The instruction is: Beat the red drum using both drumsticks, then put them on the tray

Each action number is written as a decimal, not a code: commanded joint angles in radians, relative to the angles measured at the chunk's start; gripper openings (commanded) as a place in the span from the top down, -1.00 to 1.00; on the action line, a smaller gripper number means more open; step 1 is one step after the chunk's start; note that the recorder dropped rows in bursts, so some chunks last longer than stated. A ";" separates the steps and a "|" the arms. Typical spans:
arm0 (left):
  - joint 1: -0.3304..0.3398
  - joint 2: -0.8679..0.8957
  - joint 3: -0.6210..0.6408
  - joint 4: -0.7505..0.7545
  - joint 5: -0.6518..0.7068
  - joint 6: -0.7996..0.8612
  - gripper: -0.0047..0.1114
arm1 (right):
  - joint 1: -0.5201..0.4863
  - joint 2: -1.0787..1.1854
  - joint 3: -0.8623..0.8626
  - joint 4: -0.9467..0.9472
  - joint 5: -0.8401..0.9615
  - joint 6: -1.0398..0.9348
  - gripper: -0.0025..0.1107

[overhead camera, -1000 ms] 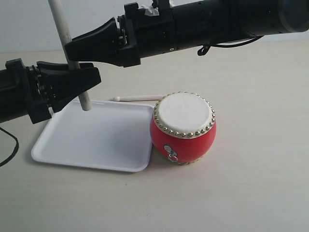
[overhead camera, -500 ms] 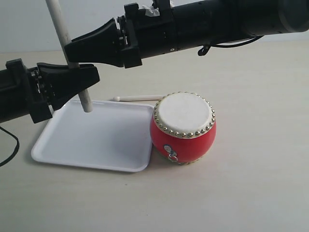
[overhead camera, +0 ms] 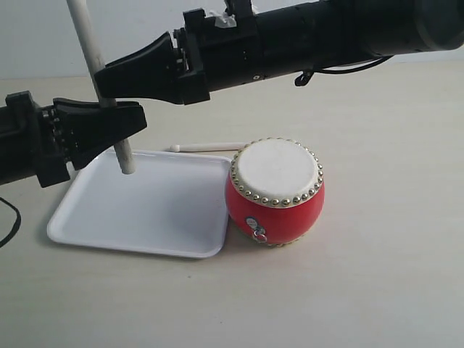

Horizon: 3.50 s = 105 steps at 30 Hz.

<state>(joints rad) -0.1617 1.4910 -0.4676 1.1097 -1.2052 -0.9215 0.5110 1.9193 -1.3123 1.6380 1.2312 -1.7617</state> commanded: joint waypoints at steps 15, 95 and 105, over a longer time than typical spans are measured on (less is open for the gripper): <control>0.015 -0.038 -0.002 0.077 -0.016 -0.048 0.92 | -0.005 -0.002 0.001 0.027 -0.010 -0.007 0.30; -0.134 0.140 -0.637 -1.187 1.965 1.200 0.92 | 0.019 0.373 -0.722 -1.518 -0.174 0.897 0.15; -0.134 0.140 -0.637 -1.179 1.952 1.200 0.92 | 0.019 0.482 -0.823 -1.563 -0.150 0.795 0.15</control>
<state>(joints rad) -0.2907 1.6309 -1.0964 -0.0742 0.7563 0.2883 0.5296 2.3922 -2.1132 0.0845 1.0632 -0.9256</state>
